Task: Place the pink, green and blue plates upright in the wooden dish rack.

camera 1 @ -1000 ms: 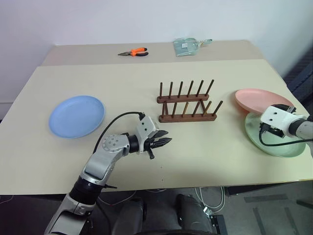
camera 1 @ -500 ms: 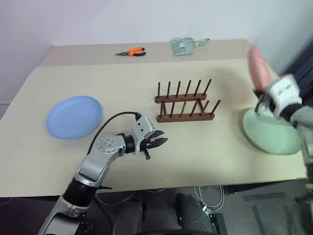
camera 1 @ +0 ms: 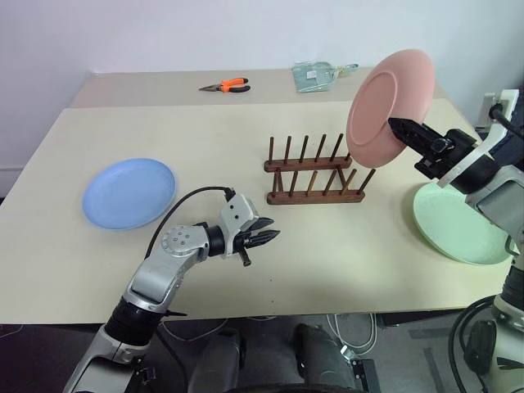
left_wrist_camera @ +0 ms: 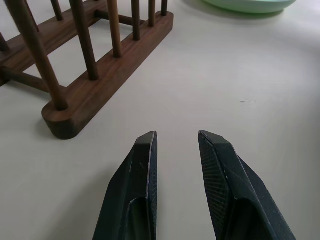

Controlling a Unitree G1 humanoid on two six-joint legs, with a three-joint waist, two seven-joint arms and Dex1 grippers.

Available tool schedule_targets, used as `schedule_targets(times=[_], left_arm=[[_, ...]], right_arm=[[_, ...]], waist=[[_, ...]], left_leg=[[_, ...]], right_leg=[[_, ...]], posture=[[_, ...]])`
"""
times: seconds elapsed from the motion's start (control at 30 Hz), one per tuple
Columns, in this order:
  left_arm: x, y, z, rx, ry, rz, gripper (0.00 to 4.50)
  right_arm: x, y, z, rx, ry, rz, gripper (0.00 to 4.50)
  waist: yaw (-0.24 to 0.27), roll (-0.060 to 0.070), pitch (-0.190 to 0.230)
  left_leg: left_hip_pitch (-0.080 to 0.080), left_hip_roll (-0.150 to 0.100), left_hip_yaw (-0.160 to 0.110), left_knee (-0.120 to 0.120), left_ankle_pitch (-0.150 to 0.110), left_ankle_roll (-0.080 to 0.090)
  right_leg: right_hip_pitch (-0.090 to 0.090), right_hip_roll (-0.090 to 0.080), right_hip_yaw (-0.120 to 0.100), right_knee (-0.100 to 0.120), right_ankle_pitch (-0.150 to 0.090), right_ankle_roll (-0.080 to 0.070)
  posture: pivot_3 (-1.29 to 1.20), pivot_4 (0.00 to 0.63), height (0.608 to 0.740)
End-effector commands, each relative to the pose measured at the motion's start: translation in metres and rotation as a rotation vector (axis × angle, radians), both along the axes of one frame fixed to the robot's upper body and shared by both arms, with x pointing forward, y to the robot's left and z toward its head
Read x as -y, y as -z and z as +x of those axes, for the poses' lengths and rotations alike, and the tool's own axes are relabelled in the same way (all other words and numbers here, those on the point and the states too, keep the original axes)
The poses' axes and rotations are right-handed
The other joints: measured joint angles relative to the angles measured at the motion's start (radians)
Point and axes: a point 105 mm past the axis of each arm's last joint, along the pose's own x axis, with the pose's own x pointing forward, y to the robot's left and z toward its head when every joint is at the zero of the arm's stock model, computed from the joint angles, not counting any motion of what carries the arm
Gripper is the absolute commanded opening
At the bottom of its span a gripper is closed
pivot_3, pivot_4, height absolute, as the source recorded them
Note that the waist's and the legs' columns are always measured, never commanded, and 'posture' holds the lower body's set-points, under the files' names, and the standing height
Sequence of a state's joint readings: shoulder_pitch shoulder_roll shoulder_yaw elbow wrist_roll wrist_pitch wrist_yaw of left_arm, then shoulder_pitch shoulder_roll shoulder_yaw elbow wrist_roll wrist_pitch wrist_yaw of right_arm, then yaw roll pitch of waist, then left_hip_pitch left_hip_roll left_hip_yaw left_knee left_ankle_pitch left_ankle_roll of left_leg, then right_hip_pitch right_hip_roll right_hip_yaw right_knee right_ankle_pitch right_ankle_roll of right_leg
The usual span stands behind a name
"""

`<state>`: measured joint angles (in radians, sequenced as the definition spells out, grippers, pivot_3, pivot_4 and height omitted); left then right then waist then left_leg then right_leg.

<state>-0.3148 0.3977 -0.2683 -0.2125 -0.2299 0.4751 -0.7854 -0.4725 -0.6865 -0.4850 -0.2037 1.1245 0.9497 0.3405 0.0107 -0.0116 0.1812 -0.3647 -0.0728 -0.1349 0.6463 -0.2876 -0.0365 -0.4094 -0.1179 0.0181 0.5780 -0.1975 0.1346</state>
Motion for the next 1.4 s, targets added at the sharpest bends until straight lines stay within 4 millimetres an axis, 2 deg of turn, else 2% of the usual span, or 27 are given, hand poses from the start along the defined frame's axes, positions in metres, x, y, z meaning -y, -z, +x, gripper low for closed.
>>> schedule_targets(times=[0.03,0.07,0.1,0.17,0.27,0.33,0.4,0.47,0.5,0.53,0.63,0.73,0.83,0.93,1.1,1.17,1.23,1.3,1.33,1.37,1.4], left_arm=[[0.001,-0.009,-0.003,0.031,0.014,-0.025,1.27],[0.001,-0.009,-0.003,0.031,0.013,-0.025,1.27],[0.002,-0.009,-0.003,0.031,0.013,-0.025,1.27],[0.002,-0.009,-0.003,0.031,0.016,-0.025,1.27],[0.003,-0.009,-0.004,0.027,0.02,-0.028,1.27],[0.004,-0.008,-0.005,0.025,0.025,-0.026,1.27],[0.005,-0.007,-0.005,0.024,0.03,-0.024,1.27],[0.008,-0.005,-0.004,0.019,0.044,-0.023,1.27],[0.009,-0.005,-0.004,0.018,0.052,-0.021,1.27],[0.01,-0.005,-0.004,0.018,0.058,-0.02,1.27],[0.012,-0.004,-0.004,0.016,0.079,-0.012,1.27],[0.014,-0.003,-0.003,0.021,0.098,0.0,1.27],[0.016,-0.004,-0.003,0.023,0.107,-0.001,1.27],[0.014,-0.004,-0.002,0.026,0.109,0.005,1.27],[0.011,-0.004,-0.003,0.025,0.104,0.009,1.27],[0.011,-0.004,-0.004,0.024,0.102,0.011,1.27],[0.01,-0.004,-0.003,0.023,0.099,0.01,1.27],[0.009,-0.003,-0.003,0.024,0.094,0.011,1.27],[0.009,-0.003,-0.003,0.024,0.092,0.012,1.27],[0.008,-0.003,-0.003,0.024,0.09,0.013,1.27],[0.008,-0.002,-0.002,0.025,0.089,0.015,1.27]], right_arm=[[-0.004,-0.002,-0.004,0.007,-0.001,-0.06,0.06],[-0.004,0.002,-0.003,-0.006,0.008,-0.082,0.06],[-0.003,0.005,-0.001,-0.015,0.016,-0.096,0.42],[0.001,0.006,0.002,0.01,0.063,-0.152,1.24],[0.016,-0.01,0.003,0.128,0.175,-0.209,2.63],[0.045,-0.019,0.002,0.163,0.296,-0.194,2.63],[0.063,-0.02,0.0,0.163,0.36,-0.189,2.63],[0.102,0.004,-0.013,0.04,0.474,-0.286,2.63],[0.113,0.016,-0.02,-0.01,0.499,-0.361,2.88],[0.118,0.023,-0.025,-0.039,0.508,-0.412,3.19],[0.099,0.071,-0.043,-0.174,0.363,-0.701,4.41],[0.091,0.109,-0.054,-0.282,0.303,-0.809,4.41],[0.092,0.133,-0.056,-0.352,0.309,-0.88,4.41],[0.099,0.145,-0.053,-0.39,0.352,-0.931,3.55],[0.105,0.147,-0.046,-0.381,0.387,-0.973,1.04],[0.105,0.14,-0.042,-0.349,0.398,-0.976,0.07],[0.103,0.127,-0.036,-0.294,0.416,-0.968,0.07],[0.102,0.096,-0.025,-0.16,0.471,-0.941,0.07],[0.102,0.071,-0.018,-0.059,0.52,-0.935,0.07],[0.103,0.055,-0.014,0.008,0.552,-0.932,0.07],[0.099,0.025,-0.009,0.113,0.591,-0.868,0.07]], waist=[[0.0,0.0,0.0],[0.001,0.0,0.0],[0.001,0.0,0.0],[0.001,0.0,0.0],[0.002,0.0,0.0],[0.003,0.0,0.0],[0.004,0.0,0.0],[0.01,-0.001,-0.001],[0.016,-0.002,-0.001],[0.02,-0.002,-0.001],[0.015,0.002,-0.002],[-0.006,0.002,-0.003],[-0.017,0.002,-0.003],[-0.018,0.002,-0.003],[-0.007,0.002,-0.003],[0.001,0.002,-0.003],[0.002,0.002,-0.003],[0.002,0.002,-0.003],[0.001,0.002,-0.002],[-0.001,0.002,-0.002],[-0.003,0.003,-0.002]], left_leg=[[0.0,0.0,0.0,0.0,0.0,0.0],[0.0,0.0,0.0,0.0,0.0,0.0],[0.0,0.0,0.0,0.0,0.0,0.0],[0.0,0.0,0.001,0.001,0.0,0.0],[0.0,0.0,0.001,0.001,0.0,0.0],[0.0,0.0,0.001,0.001,0.0,0.0],[-0.001,0.0,0.001,0.001,0.0,0.0],[-0.001,-0.001,0.0,0.001,0.0,0.0],[-0.001,-0.001,-0.001,0.001,0.0,0.0],[-0.002,-0.001,-0.001,0.001,0.0,0.0],[-0.002,-0.001,0.002,0.001,0.0,0.0],[0.0,0.001,0.004,0.001,0.0,0.0],[-0.003,0.001,0.006,0.001,0.0,0.0],[-0.004,0.001,0.004,0.001,0.0,0.0],[-0.004,0.0,0.004,0.002,0.0,0.0],[-0.003,0.0,0.004,0.002,0.0,0.0],[-0.003,0.0,0.004,0.003,0.0,0.0],[-0.003,0.0,0.004,0.003,0.0,0.0],[-0.003,0.0,0.004,0.003,0.0,0.0],[-0.003,0.0,0.004,0.003,0.0,0.0],[-0.003,0.0,0.004,0.003,0.0,0.0]], right_leg=[[0.0,0.0,0.0,0.0,0.0,0.0],[0.0,0.0,0.0,0.0,0.0,0.0],[0.0,0.0,0.0,0.0,0.0,0.0],[0.0,0.0,0.0,0.0,0.0,0.0],[0.0,0.0,0.0,0.0,-0.001,0.001],[0.0,0.0,0.0,0.0,-0.001,0.003],[0.0,0.0,0.0,0.0,-0.002,0.003],[0.0,0.0,0.0,-0.001,-0.001,0.002],[0.001,0.0,-0.001,-0.001,0.0,0.001],[0.001,0.0,-0.001,-0.001,-0.001,0.001],[-0.001,0.0,0.001,-0.001,-0.001,0.0],[0.001,0.0,0.001,0.0,-0.003,0.003],[0.002,0.0,0.001,0.0,-0.003,0.003],[0.001,0.0,0.001,0.0,-0.003,0.003],[-0.003,-0.001,0.001,0.0,0.001,0.002],[-0.002,-0.001,0.001,0.0,0.0,0.003],[-0.002,-0.001,0.001,0.0,-0.002,0.003],[-0.002,-0.001,0.001,0.0,-0.002,0.003],[-0.002,-0.001,0.001,0.0,-0.002,0.003],[-0.002,-0.001,0.001,0.0,-0.002,0.003],[-0.002,-0.001,0.001,0.0,-0.002,0.003]], posture=[[0.0,0.15,0.74],[0.0,0.15,0.74],[0.0,0.15,0.74],[0.0,0.15,0.74],[0.0,0.15,0.74],[0.0,0.15,0.74],[0.0,0.15,0.74],[0.0,0.15,0.74],[0.0,0.15,0.74],[0.0,0.15,0.74],[0.0,0.15,0.74],[0.0,0.15,0.74],[0.0,0.15,0.74],[0.0,0.15,0.74],[0.0,0.15,0.74],[0.0,0.15,0.74],[0.0,0.15,0.74],[0.0,0.15,0.74],[0.0,0.15,0.74],[0.0,0.15,0.74],[0.0,0.15,0.74]])
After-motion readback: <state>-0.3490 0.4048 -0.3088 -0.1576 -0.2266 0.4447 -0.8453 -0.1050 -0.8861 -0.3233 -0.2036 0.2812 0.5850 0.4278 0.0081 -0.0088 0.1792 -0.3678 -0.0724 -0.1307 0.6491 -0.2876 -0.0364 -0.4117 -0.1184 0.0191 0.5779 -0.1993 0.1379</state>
